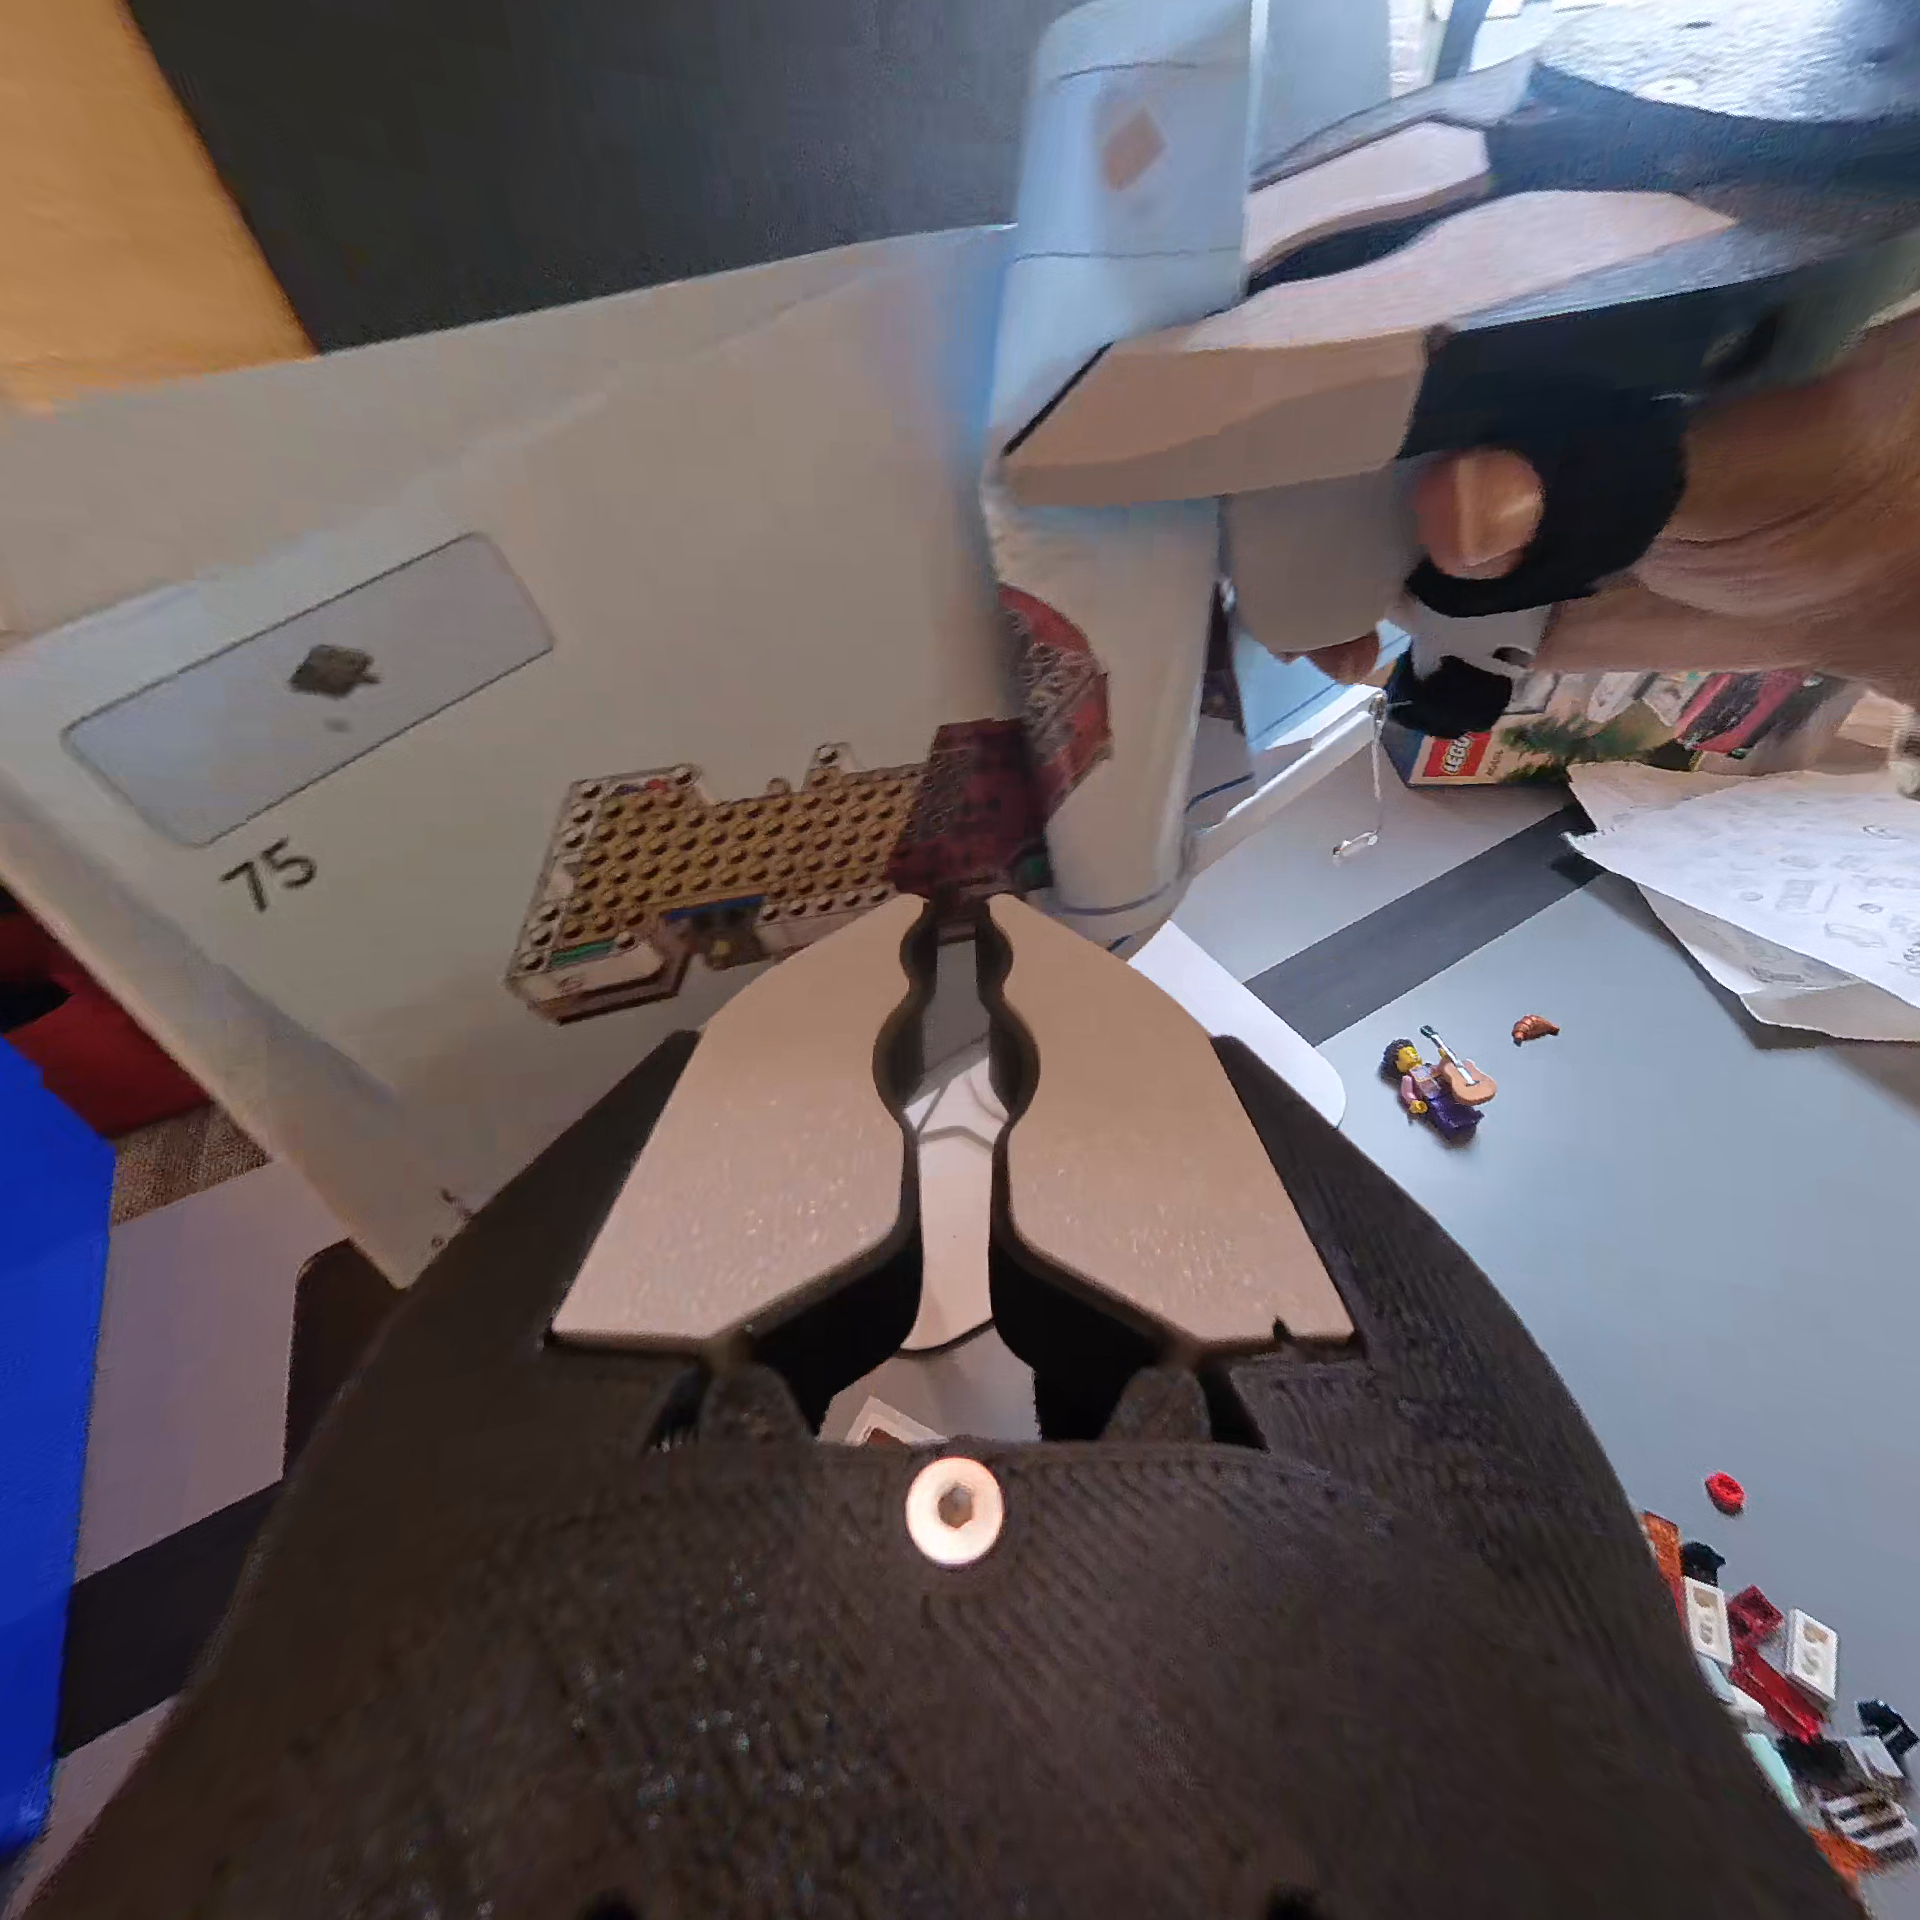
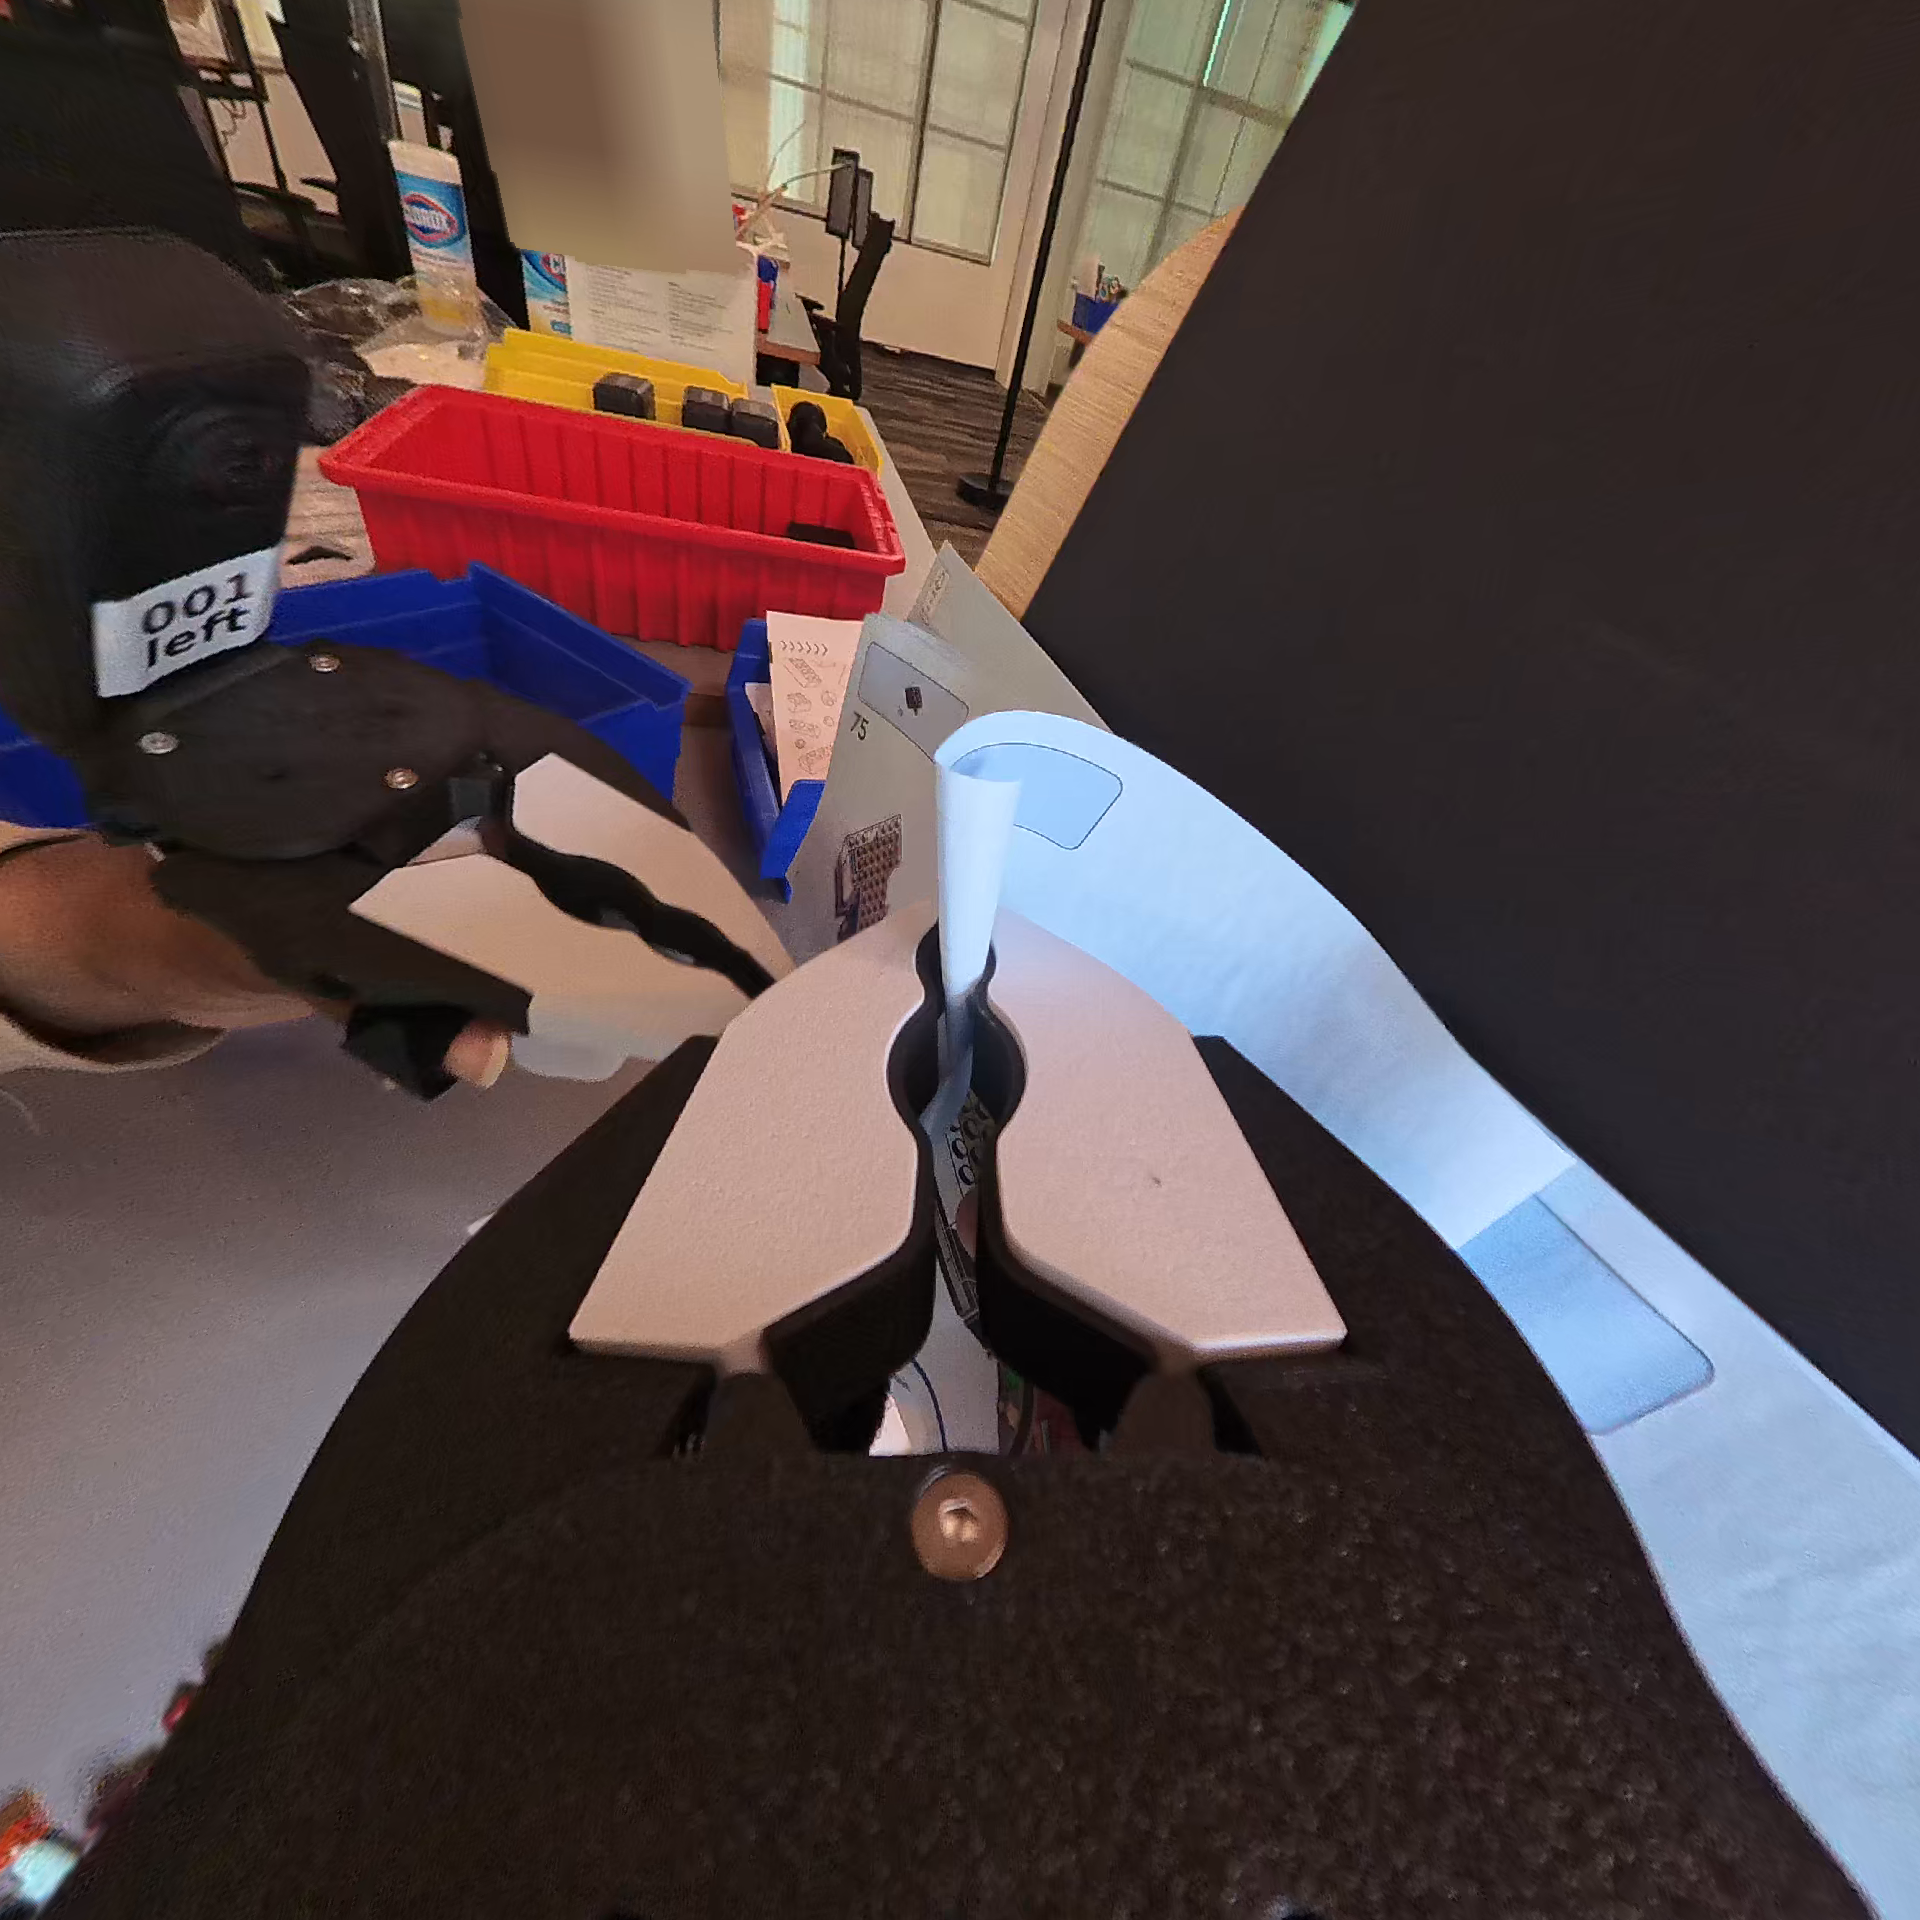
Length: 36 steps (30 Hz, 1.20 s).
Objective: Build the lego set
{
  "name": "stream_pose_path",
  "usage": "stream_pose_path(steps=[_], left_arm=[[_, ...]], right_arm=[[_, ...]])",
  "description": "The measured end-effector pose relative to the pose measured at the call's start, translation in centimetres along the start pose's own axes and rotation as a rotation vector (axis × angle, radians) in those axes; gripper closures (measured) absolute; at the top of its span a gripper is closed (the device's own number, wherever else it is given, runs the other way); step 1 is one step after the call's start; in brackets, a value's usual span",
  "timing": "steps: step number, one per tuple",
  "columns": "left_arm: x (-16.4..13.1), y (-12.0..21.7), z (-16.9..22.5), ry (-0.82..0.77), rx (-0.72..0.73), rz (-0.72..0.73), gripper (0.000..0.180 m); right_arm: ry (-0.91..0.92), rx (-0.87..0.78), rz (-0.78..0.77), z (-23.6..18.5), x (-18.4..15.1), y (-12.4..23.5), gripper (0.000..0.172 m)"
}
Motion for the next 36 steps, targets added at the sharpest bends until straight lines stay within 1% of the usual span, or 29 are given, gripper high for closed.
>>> stream_pose_path(steps=[3, 5, 7, 8, 9, 10, 11, 12, 13, 14, 15, 19, 22, 25, 26, 29, 32, 33, 35, 36], left_arm=[[0.9, 0.1, 1.1, -0.045, -0.022, 0.016, 0.164], [1.3, 0.0, 1.5, -0.086, 0.007, 0.016, 0.151], [1.0, -1.0, 1.4, -0.131, 0.050, -0.045, 0.129], [0.8, -1.5, 1.4, -0.125, 0.044, -0.061, 0.128], [0.7, -1.8, 1.3, -0.112, 0.054, -0.052, 0.138], [0.8, -1.9, 0.9, -0.110, 0.094, -0.023, 0.158], [0.8, -1.9, 0.5, -0.098, 0.114, 0.000, 0.170], [0.6, -1.9, 0.2, -0.052, 0.112, 0.003, 0.175], [0.5, -1.7, -0.3, 0.002, 0.109, 0.020, 0.178], [0.2, -1.5, -0.8, 0.053, 0.107, 0.032, 0.180], [-0.1, -1.3, -1.4, 0.101, 0.099, 0.032, 0.180], [-1.3, -0.8, -2.7, 0.260, 0.040, 0.050, 0.180], [-1.9, -0.3, -3.4, 0.336, 0.002, 0.064, 0.178], [-2.7, 0.6, -4.0, 0.420, -0.024, 0.073, 0.173], [-3.1, 0.9, -4.1, 0.448, -0.032, 0.076, 0.171], [-4.4, 1.8, -4.1, 0.466, -0.017, 0.054, 0.168], [-5.5, 3.2, -3.8, 0.498, 0.002, 0.055, 0.161], [-5.9, 3.6, -3.4, 0.515, 0.001, 0.061, 0.159], [-6.8, 4.1, -2.3, 0.552, -0.011, 0.059, 0.159], [-7.3, 4.1, -1.3, 0.583, -0.045, 0.045, 0.157]], right_arm=[[0.013, -0.007, -0.025, -0.6, 0.2, -0.9, 0.171], [0.016, 0.002, -0.033, -1.1, 0.3, -1.5, 0.169], [0.005, 0.010, -0.028, -1.4, 0.4, -1.9, 0.166], [0.000, 0.013, -0.023, -1.5, 0.5, -2.0, 0.164], [-0.006, 0.018, -0.021, -1.7, 0.5, -2.1, 0.162], [-0.013, 0.028, -0.019, -1.8, 0.6, -2.2, 0.159], [-0.026, 0.048, -0.014, -2.1, 0.6, -2.1, 0.152], [-0.049, 0.079, -0.005, -2.4, 0.7, -1.8, 0.145], [-0.074, 0.114, 0.008, -2.7, 0.8, -1.1, 0.143], [-0.091, 0.128, 0.027, -2.7, 0.8, -0.2, 0.143], [-0.095, 0.107, 0.051, -2.6, 0.7, 0.7, 0.143], [-0.040, -0.080, 0.087, -0.9, -1.5, 4.3, 0.148], [-0.017, -0.261, 0.040, 0.6, -3.3, 5.1, 0.149], [0.145, -0.402, -0.075, 0.2, -4.1, 3.7, 0.148], [0.216, -0.457, -0.106, -0.3, -4.1, 2.9, 0.144], [0.403, -0.630, -0.185, -1.6, -3.9, 0.4, 0.142], [0.471, -0.784, -0.253, -2.2, -3.8, -1.2, 0.139], [0.481, -0.818, -0.263, -2.2, -3.7, -1.5, 0.131], [0.479, -0.845, -0.266, -2.1, -3.6, -1.8, 0.126], [0.477, -0.853, -0.266, -2.0, -3.6, -1.9, 0.126]])
Point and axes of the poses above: each gripper's, where its closed fingertips meet, y back along the fingers, x out of its top, z = x × y across the jaws, the point moved 7 cm from there along y, back along the fingers, and after that the axes turned 12 degrees about -y, right-handed, at the moved point
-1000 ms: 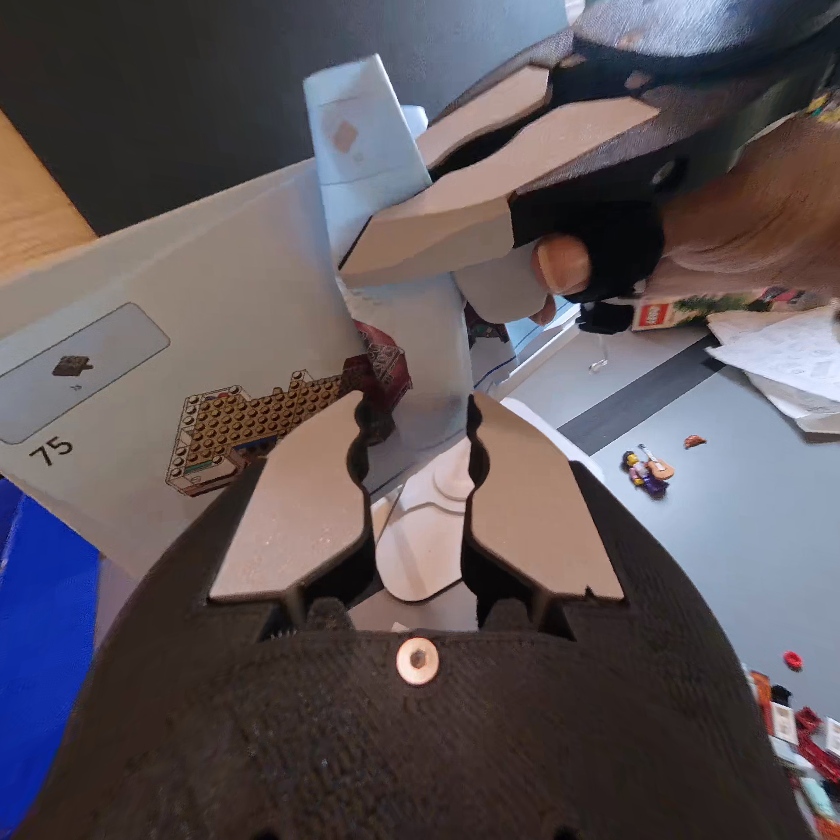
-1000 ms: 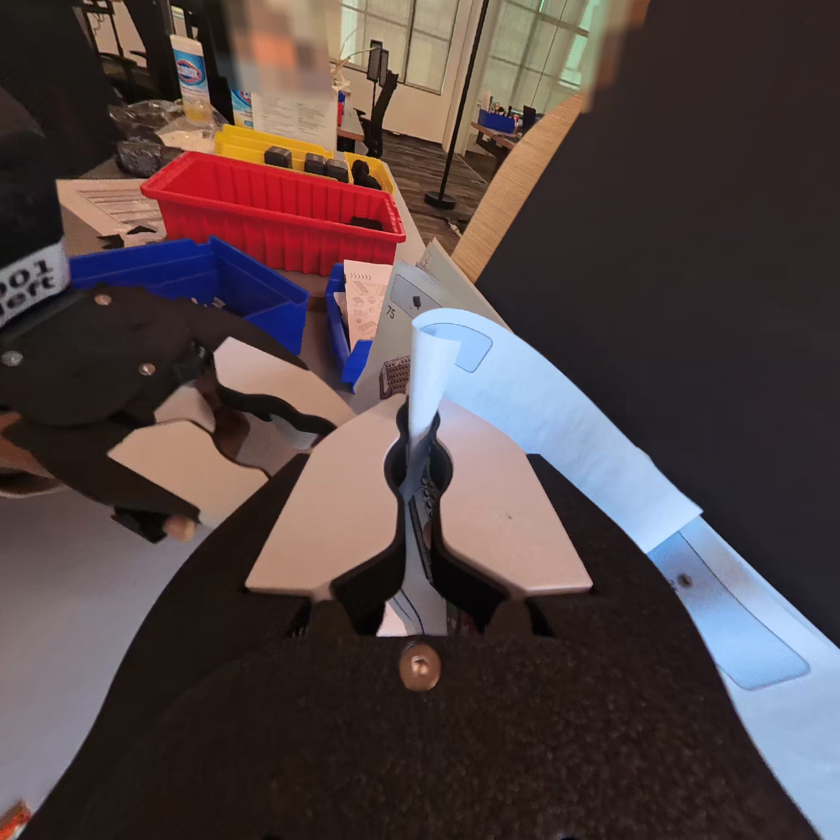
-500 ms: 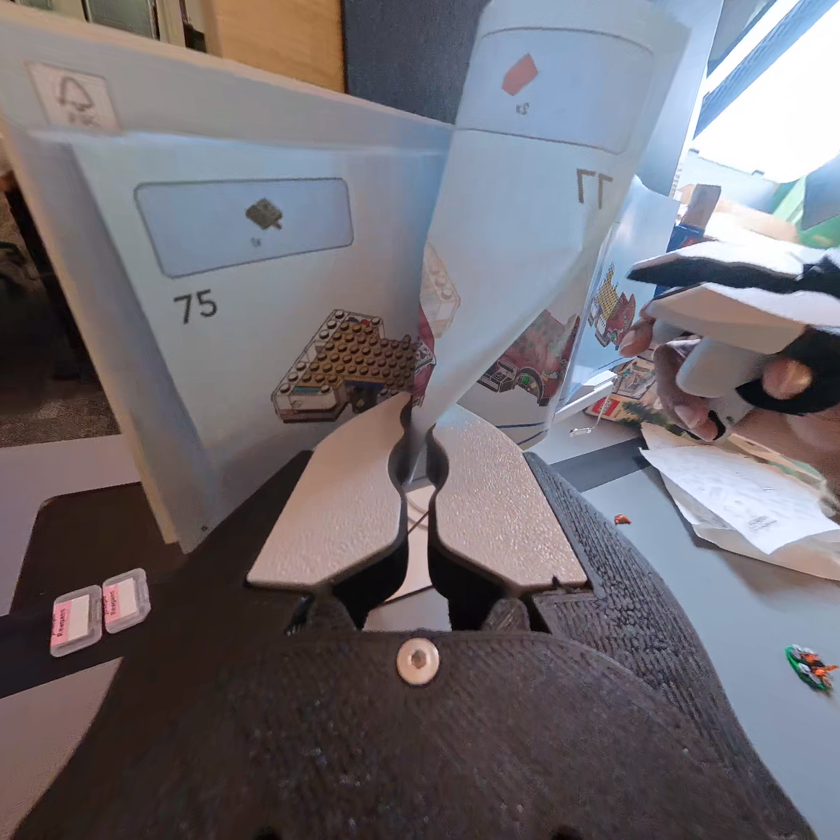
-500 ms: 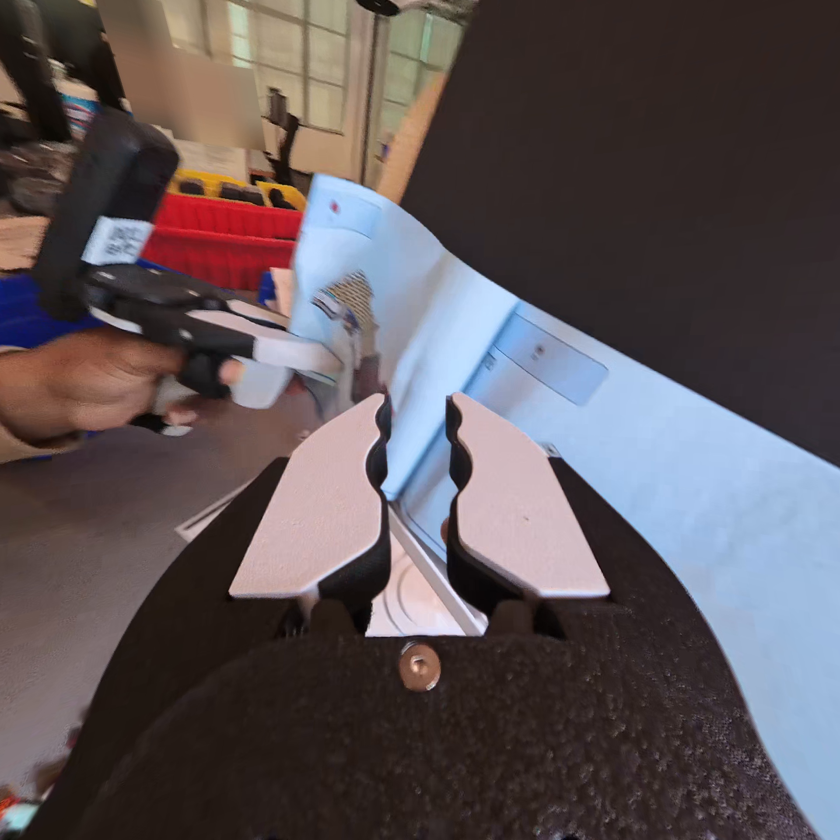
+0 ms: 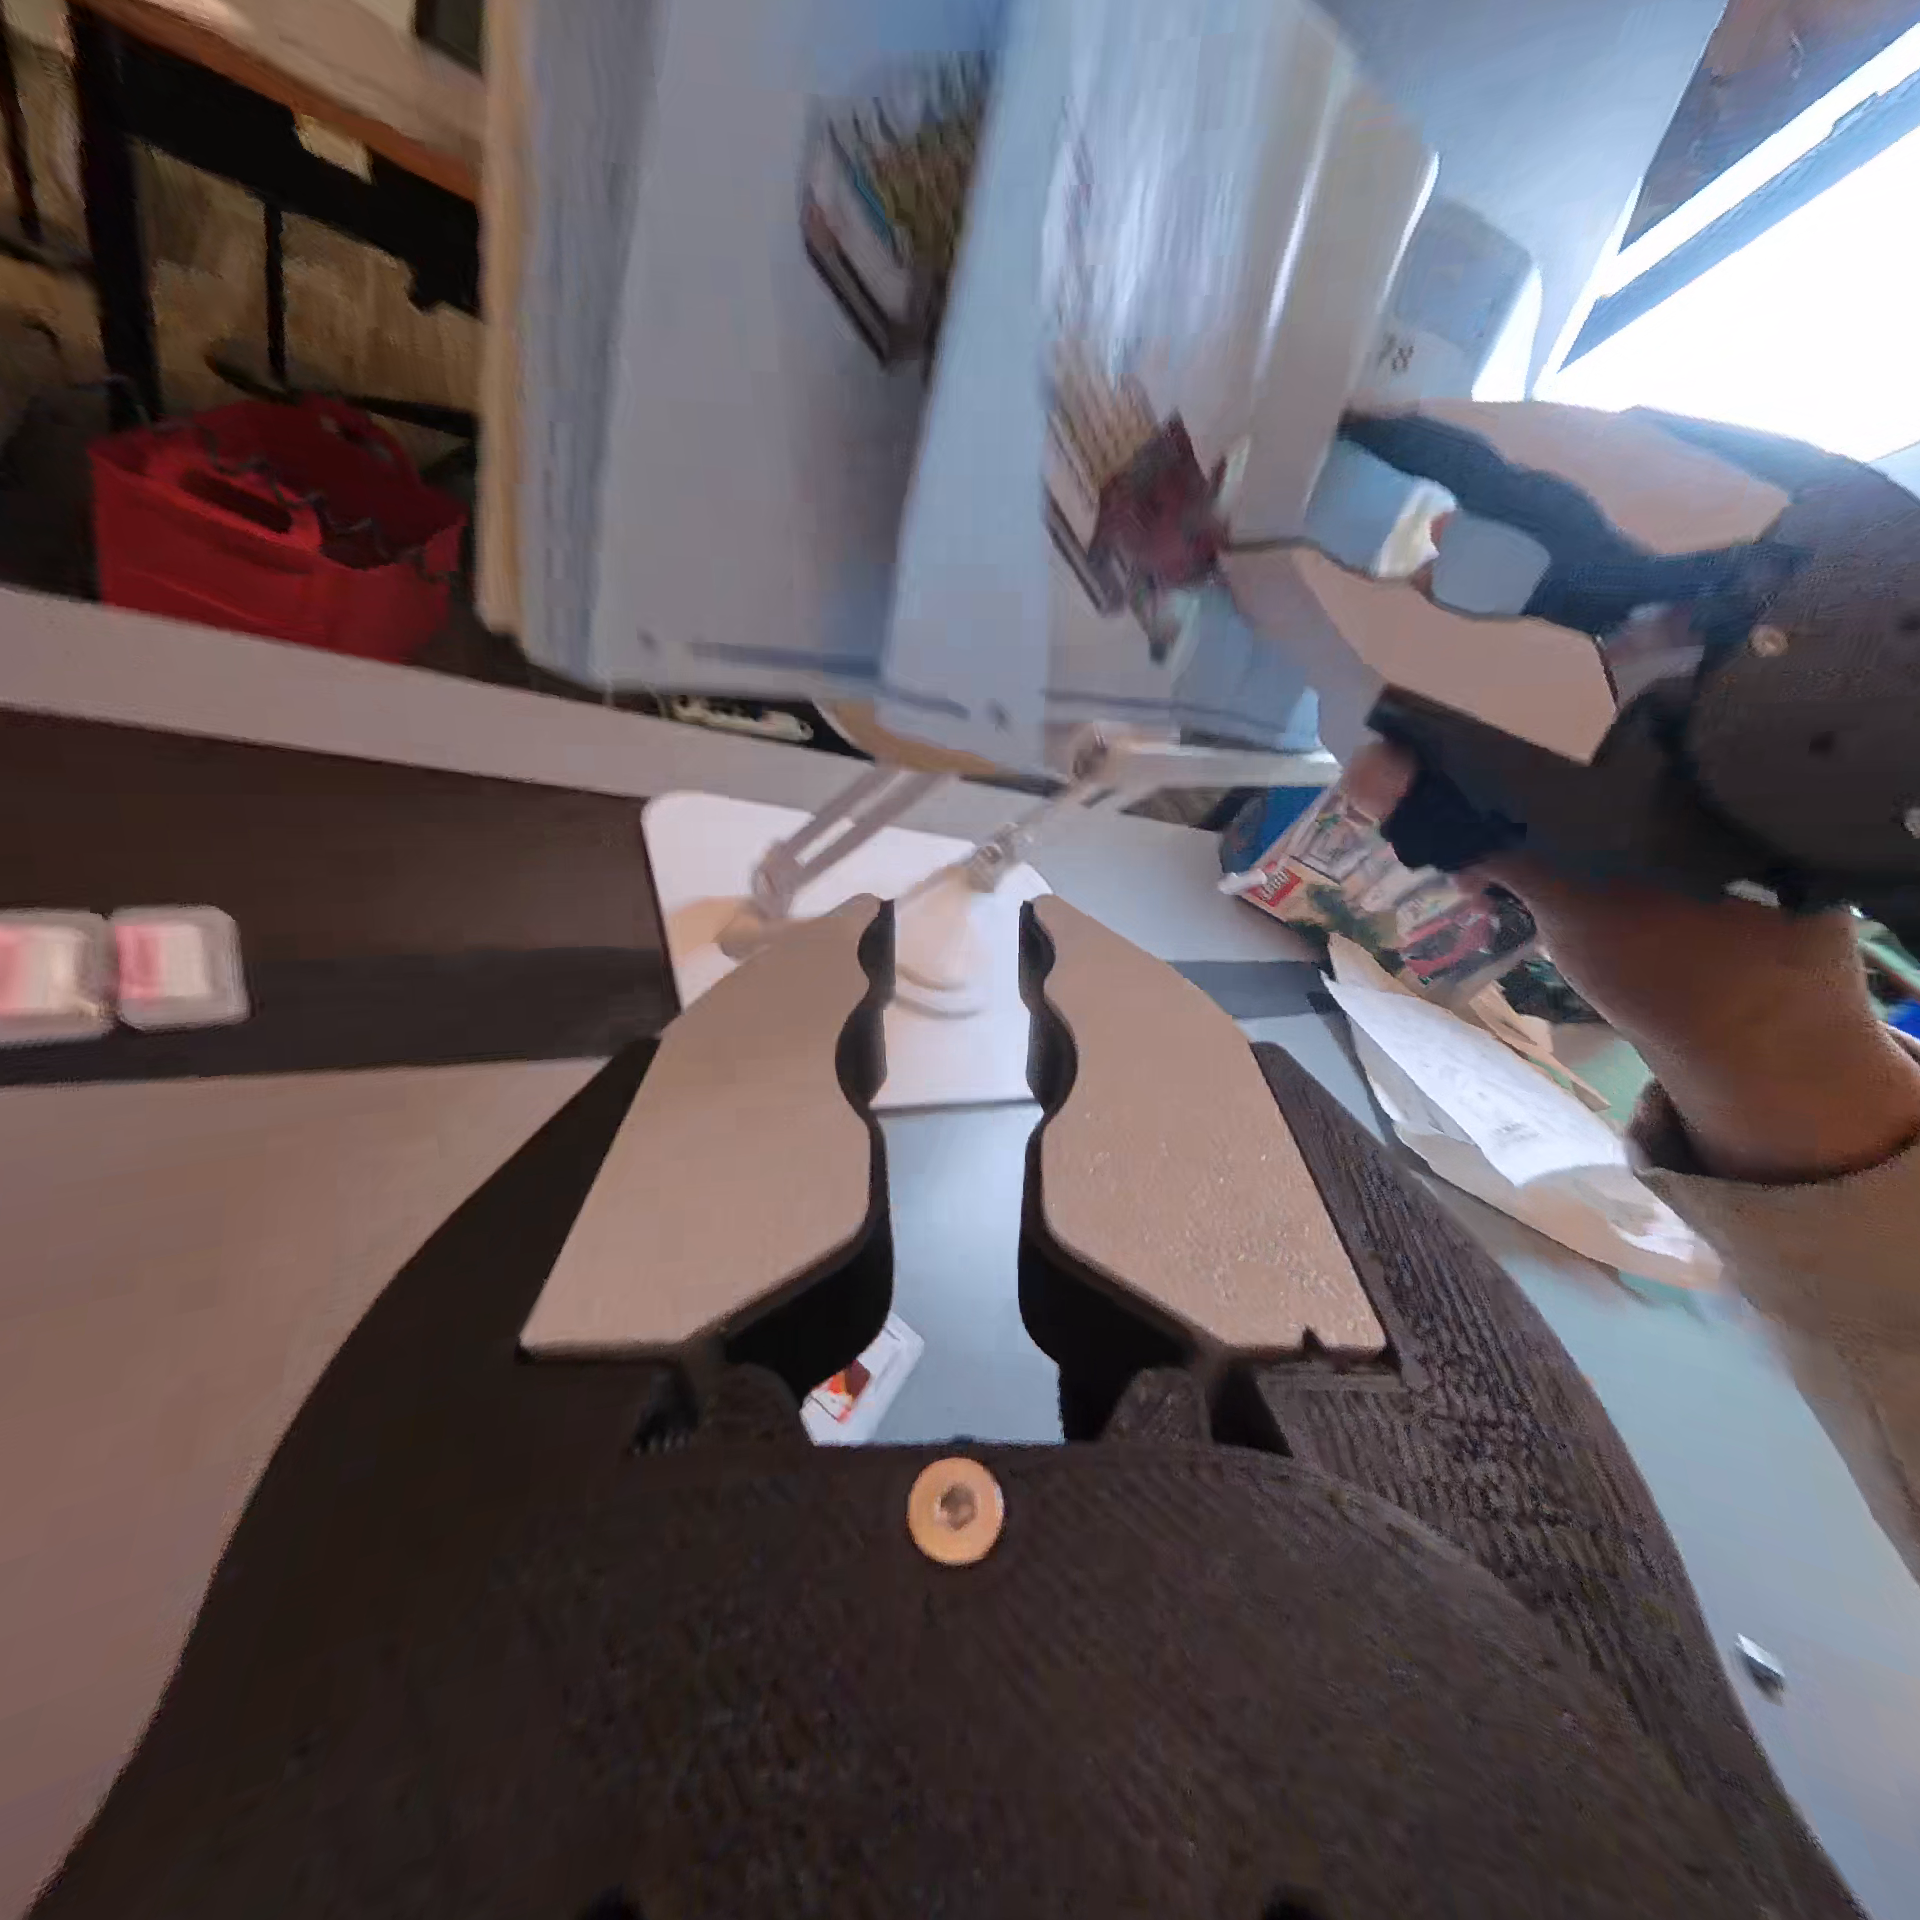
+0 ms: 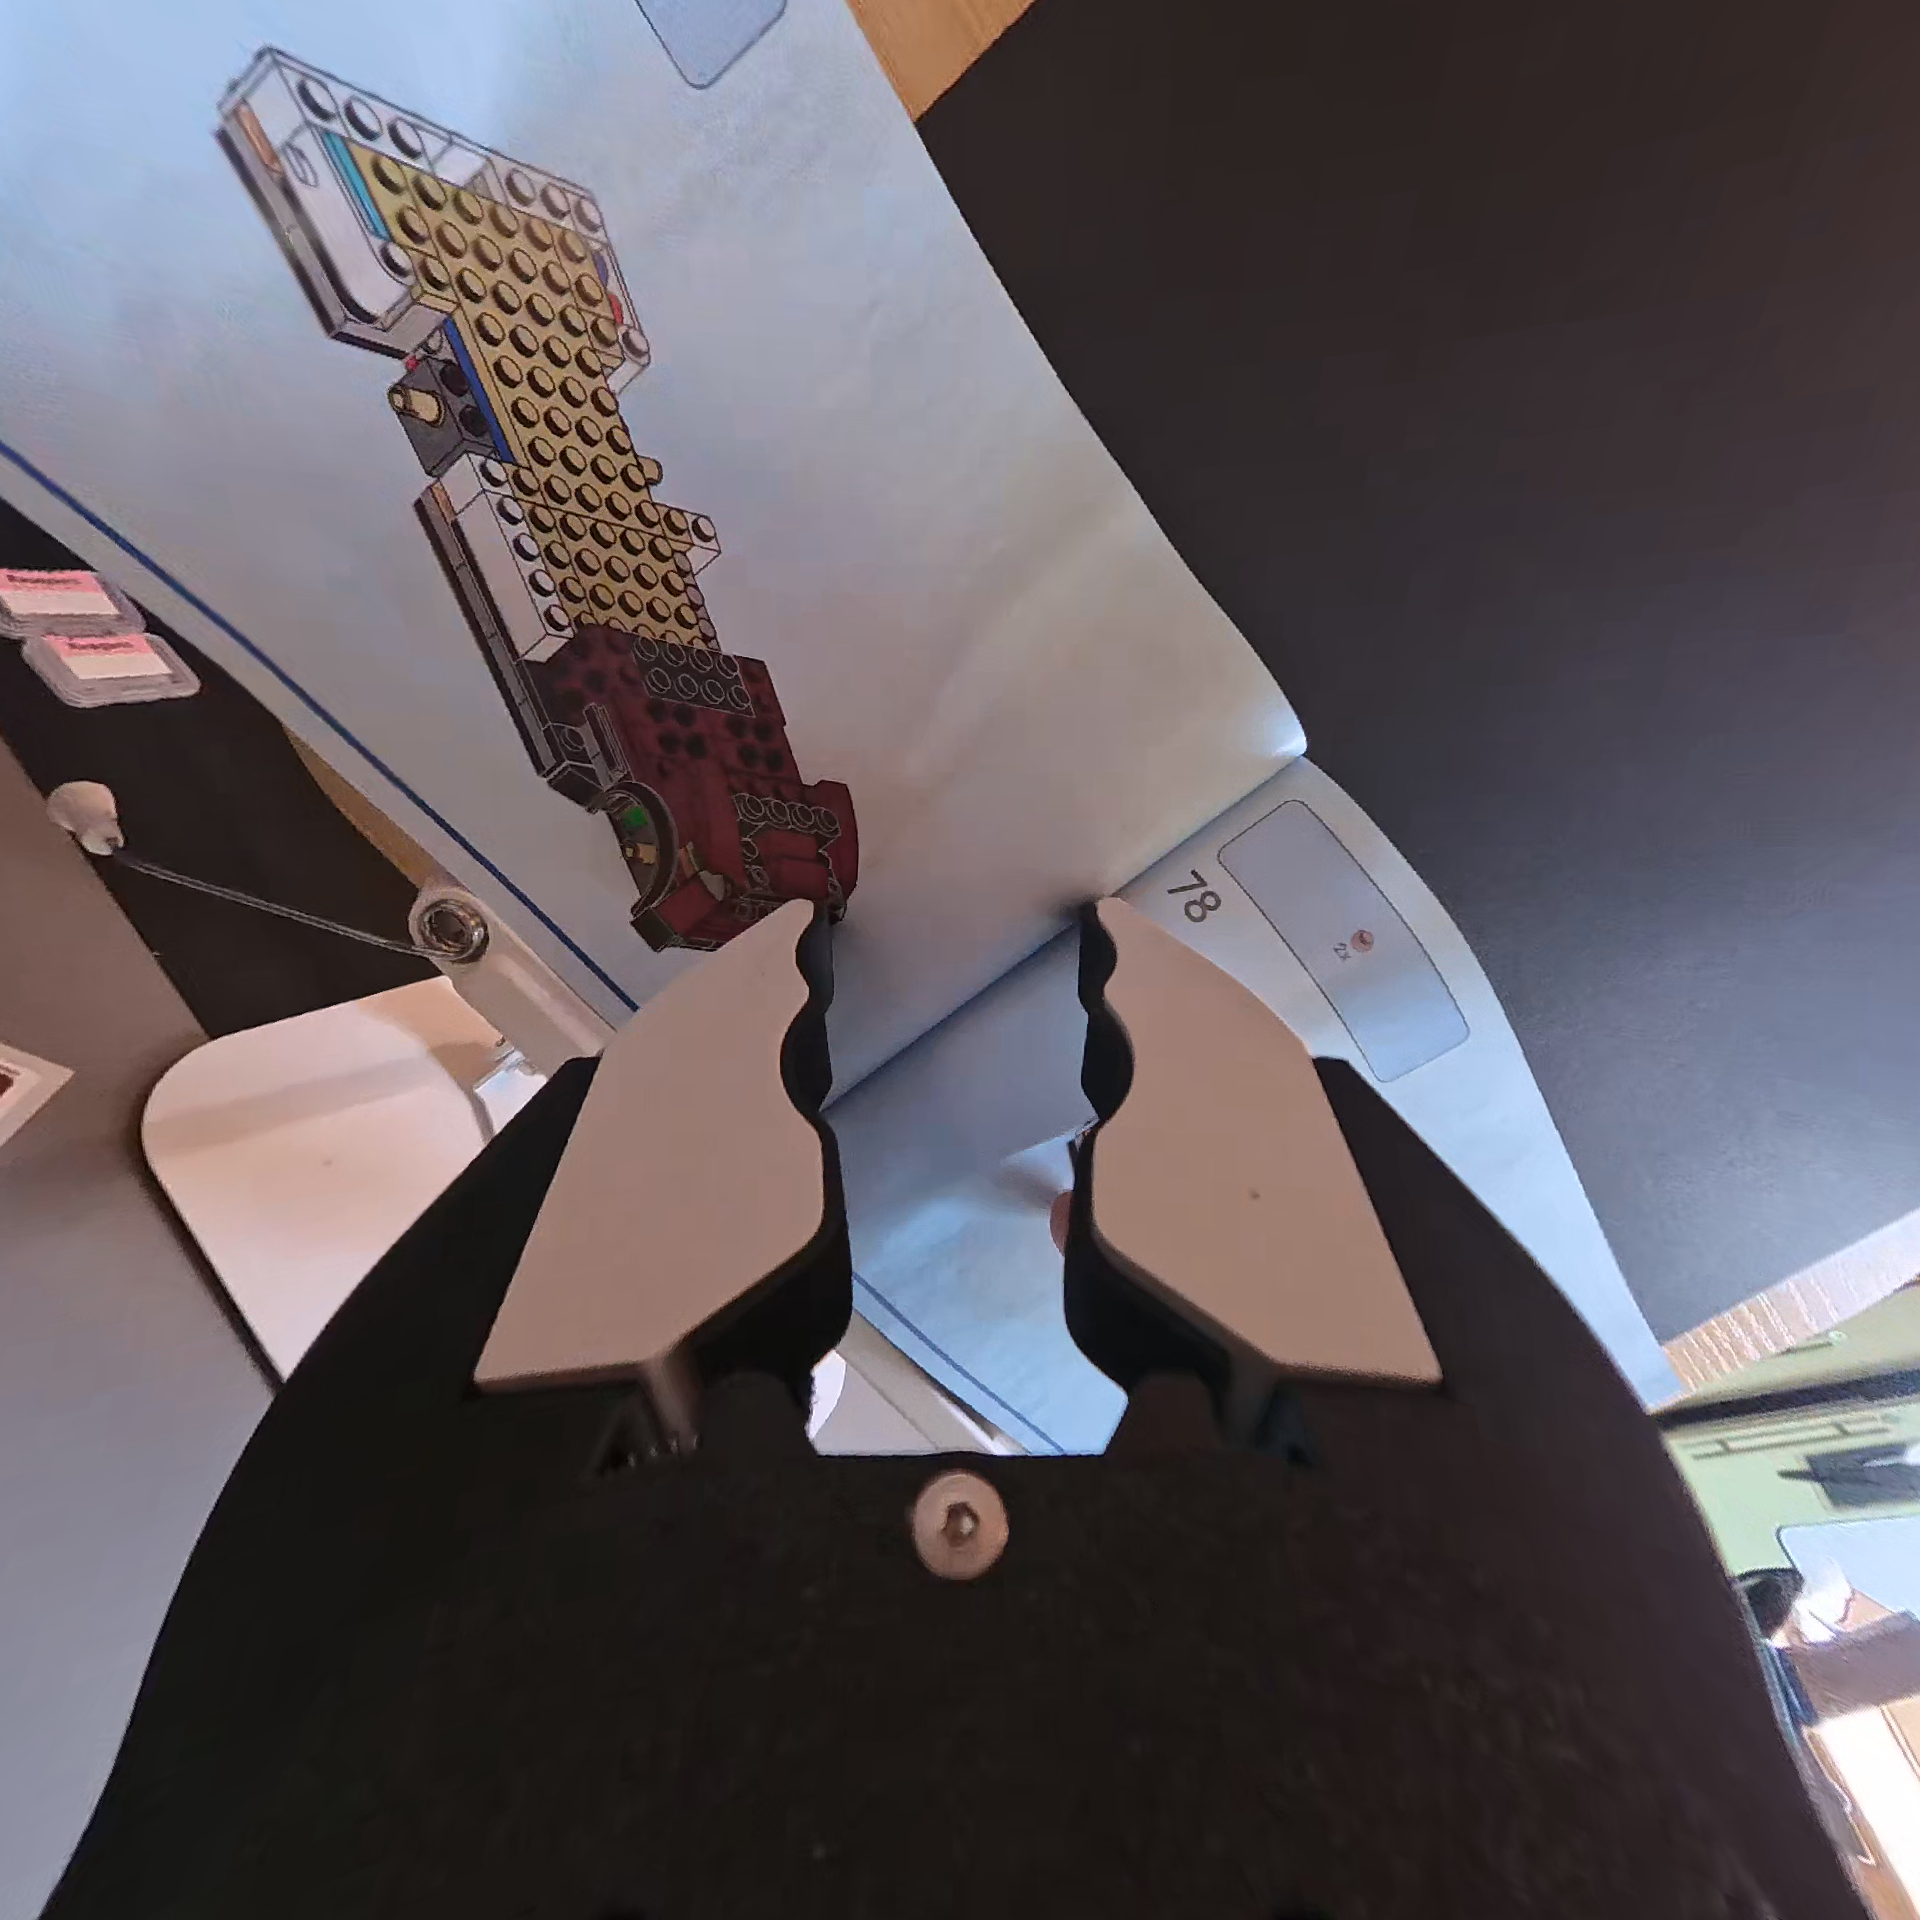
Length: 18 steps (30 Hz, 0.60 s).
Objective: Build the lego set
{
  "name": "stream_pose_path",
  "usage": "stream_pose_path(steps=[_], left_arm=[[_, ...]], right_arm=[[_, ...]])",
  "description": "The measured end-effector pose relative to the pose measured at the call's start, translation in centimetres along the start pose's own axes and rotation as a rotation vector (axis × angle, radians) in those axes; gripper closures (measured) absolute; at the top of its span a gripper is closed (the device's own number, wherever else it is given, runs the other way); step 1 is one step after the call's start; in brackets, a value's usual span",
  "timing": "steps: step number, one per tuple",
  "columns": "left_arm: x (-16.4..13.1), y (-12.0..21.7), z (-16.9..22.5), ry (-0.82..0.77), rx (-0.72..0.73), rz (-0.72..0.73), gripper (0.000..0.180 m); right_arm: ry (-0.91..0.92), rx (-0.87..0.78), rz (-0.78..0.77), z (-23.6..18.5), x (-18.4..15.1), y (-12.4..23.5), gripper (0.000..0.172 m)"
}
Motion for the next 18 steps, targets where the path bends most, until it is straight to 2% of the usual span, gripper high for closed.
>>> stream_pose_path(steps=[2, 4, 6, 8, 10, 12, 13, 18], left_arm=[[-2.0, -0.8, 1.2, 0.122, -0.089, -0.050, 0.149], [-3.3, -2.1, 2.1, 0.321, -0.174, -0.058, 0.133], [-3.7, -3.7, 1.8, 0.529, -0.215, 0.012, 0.119], [-3.3, -4.8, 0.5, 0.721, -0.230, 0.163, 0.116], [-3.0, -5.3, -1.1, 0.822, -0.201, 0.291, 0.126], [-3.0, -5.2, -2.2, 0.884, -0.195, 0.396, 0.159], [-2.8, -4.9, -2.3, 0.880, -0.214, 0.445, 0.169], [-1.5, -2.8, -0.4, 0.761, -0.124, 0.502, 0.174]], right_arm=[[0.019, -0.022, 0.000, -0.1, 0.1, -0.1, 0.126], [0.043, -0.041, 0.010, -0.3, 0.0, -0.2, 0.126], [0.033, -0.042, 0.018, -0.3, -0.1, -0.2, 0.126], [0.030, -0.042, 0.007, -0.3, 0.0, -0.2, 0.126], [0.046, -0.055, -0.007, -0.4, 0.1, -0.3, 0.126], [0.055, -0.059, -0.016, -0.5, 0.1, -0.4, 0.124], [0.056, -0.060, -0.017, -0.5, 0.1, -0.4, 0.123], [0.061, -0.071, -0.011, -0.6, 0.1, -0.4, 0.123]])
Point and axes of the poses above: each gripper's, where its closed fingertips meet, y back along the fingers, x out of its top, z = x × y across the jaws, the point moved 7 cm from there along y, back along the fingers, and after that the axes turned 12 degrees about -y, right-handed, at the moved point
